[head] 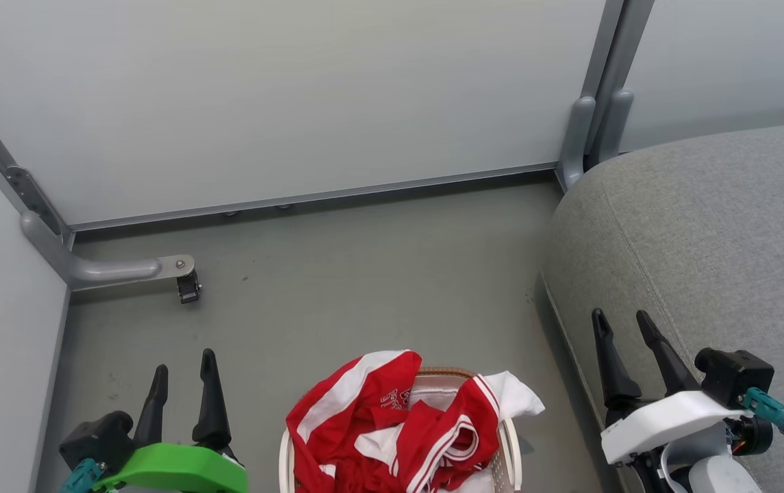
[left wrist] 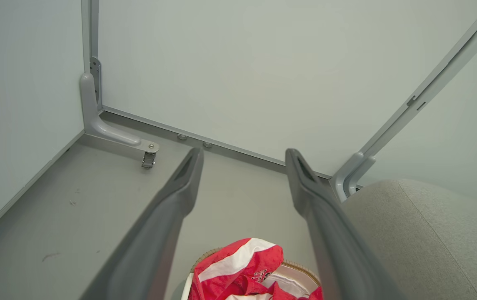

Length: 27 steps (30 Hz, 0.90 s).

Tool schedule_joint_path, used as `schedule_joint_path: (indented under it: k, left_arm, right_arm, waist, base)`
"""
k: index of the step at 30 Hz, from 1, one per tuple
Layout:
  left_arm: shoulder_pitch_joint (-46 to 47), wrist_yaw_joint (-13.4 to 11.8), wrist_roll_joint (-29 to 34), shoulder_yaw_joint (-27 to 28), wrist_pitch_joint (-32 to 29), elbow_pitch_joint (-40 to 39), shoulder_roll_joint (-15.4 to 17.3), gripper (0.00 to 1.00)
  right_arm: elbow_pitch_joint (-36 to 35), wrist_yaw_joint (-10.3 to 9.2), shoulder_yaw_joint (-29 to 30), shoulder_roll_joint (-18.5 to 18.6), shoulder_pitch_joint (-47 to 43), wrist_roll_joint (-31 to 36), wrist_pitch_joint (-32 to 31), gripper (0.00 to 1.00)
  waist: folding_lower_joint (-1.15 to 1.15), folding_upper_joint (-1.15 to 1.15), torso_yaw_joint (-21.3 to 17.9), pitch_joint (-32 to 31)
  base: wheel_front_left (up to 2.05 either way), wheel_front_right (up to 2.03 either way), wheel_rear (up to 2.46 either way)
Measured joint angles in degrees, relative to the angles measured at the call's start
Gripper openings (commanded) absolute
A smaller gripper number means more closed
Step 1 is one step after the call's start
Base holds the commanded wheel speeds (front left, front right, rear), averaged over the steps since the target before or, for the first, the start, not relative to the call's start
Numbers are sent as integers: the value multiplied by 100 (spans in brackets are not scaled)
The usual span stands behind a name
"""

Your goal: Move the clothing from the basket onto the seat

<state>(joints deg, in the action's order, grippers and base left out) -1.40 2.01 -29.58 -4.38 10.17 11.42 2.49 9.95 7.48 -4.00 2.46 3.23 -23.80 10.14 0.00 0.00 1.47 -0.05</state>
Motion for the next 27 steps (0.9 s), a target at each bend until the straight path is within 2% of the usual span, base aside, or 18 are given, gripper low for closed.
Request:
schedule_joint_path:
  k: [27]
  left_arm:
    - [-30, -76, 1134, -222, 327, 196, 13, 100]
  right_arm:
    - [156, 1, -240, 18, -15, 1260, 324, 100]
  waist:
    - [0, 0, 33, 12]
  base:
    - [0, 0, 0]
